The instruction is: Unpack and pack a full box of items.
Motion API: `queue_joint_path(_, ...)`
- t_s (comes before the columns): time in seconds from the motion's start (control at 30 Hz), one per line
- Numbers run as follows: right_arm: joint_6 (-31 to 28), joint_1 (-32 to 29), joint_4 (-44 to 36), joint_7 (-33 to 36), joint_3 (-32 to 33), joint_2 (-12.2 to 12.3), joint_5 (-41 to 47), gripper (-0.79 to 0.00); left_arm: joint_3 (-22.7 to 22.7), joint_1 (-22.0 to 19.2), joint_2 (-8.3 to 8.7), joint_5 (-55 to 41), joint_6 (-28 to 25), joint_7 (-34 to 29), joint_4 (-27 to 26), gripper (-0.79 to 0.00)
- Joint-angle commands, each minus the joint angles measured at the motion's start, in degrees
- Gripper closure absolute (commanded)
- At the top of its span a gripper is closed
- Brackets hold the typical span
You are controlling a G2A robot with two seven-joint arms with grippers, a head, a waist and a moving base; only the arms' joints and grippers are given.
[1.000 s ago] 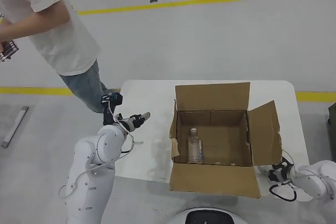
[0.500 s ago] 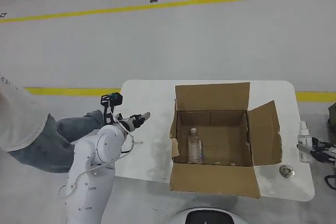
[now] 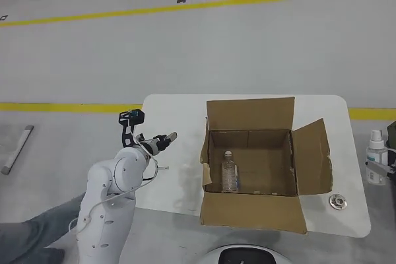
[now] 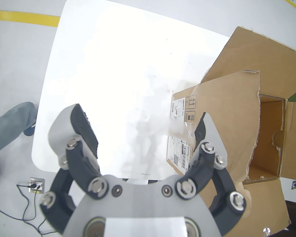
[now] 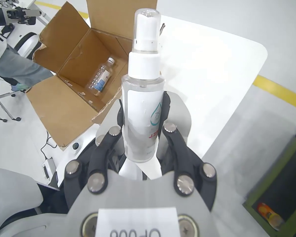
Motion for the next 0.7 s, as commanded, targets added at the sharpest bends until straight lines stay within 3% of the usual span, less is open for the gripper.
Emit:
queue_joint_path(0.0, 0.0, 0.0, 0.0, 0.0, 0.0, 0.0, 0.0, 0.000, 0.0, 0.0, 0.00, 0.0, 0.0, 0.0, 0.0, -0.785)
queue_joint_path(0.2, 0.2, 0.1, -0.4, -0.6, -0.1, 0.0, -0.3, 0.000, 0.0, 0.0, 0.00, 0.0, 0.0, 0.0, 0.0, -0.785)
queue_joint_path(0.37, 3.1, 3.2, -7.4, -2.5, -3.8, 0.6, -4.3, 0.000, 0.0, 0.0, 0.00, 0.0, 0.0, 0.0, 0.0, -0.785)
queue_joint_path(0.5, 9.8, 8.0, -11.8, -1.1, -10.6, 1.3, -7.1, 0.000, 0.0, 0.0, 0.00, 0.0, 0.0, 0.0, 0.0, -0.785)
queue_joint_path(0.67, 16.6, 15.8, -13.2, 3.3, -24.2, 2.2, -11.8, 0.000, 0.0, 0.0, 0.00, 0.0, 0.0, 0.0, 0.0, -0.785)
